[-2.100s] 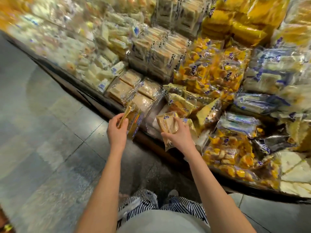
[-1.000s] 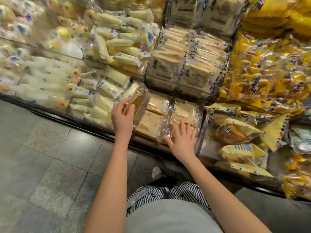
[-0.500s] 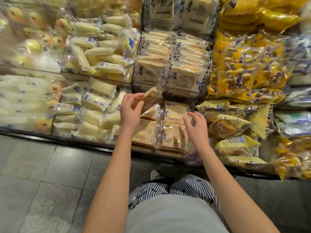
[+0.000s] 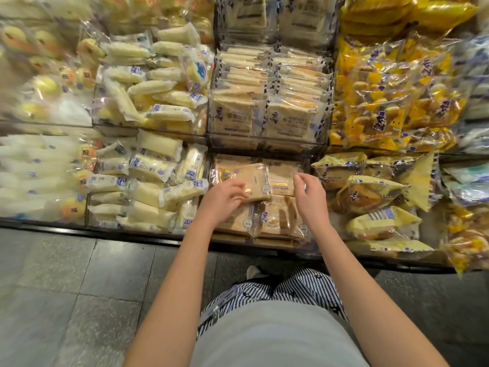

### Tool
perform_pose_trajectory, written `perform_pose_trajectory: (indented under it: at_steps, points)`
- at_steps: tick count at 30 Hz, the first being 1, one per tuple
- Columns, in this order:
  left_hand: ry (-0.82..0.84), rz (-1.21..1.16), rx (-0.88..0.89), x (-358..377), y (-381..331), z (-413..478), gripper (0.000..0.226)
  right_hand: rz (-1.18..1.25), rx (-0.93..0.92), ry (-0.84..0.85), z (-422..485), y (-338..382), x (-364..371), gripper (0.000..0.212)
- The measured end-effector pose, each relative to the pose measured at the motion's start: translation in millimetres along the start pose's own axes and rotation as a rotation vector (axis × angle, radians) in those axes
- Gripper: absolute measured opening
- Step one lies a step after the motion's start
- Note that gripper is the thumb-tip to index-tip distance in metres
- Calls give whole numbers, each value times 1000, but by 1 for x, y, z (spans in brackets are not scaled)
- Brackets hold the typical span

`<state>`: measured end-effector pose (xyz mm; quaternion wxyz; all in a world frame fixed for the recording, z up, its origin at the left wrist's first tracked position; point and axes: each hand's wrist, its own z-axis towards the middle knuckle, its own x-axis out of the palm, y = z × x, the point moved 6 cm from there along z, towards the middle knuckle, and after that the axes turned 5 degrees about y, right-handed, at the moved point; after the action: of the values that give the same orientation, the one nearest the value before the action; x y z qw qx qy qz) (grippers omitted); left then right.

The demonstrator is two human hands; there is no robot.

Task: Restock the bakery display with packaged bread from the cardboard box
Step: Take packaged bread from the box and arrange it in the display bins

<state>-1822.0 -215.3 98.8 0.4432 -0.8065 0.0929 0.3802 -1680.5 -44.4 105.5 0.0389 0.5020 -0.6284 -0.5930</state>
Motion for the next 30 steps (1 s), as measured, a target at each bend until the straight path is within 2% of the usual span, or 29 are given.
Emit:
perform_pose_trajectory:
  at_steps: [10, 13, 18, 23, 30]
  points:
    - [-206, 99, -93, -1, 2, 10, 46, -15, 21, 27, 5, -1, 12, 38]
    - [-142, 172, -122, 13, -4, 21, 46, -13, 23, 19, 6, -2, 12, 37]
    - [-61, 295, -253, 36, 2, 37, 70, 6, 32, 6, 9, 0, 8, 36]
    - [-66, 361, -272, 23, 4, 50, 62, 47, 19, 8, 12, 7, 5, 36]
    - [-107, 232, -288, 11, 1, 51, 59, 27, 14, 31, 11, -1, -6, 36]
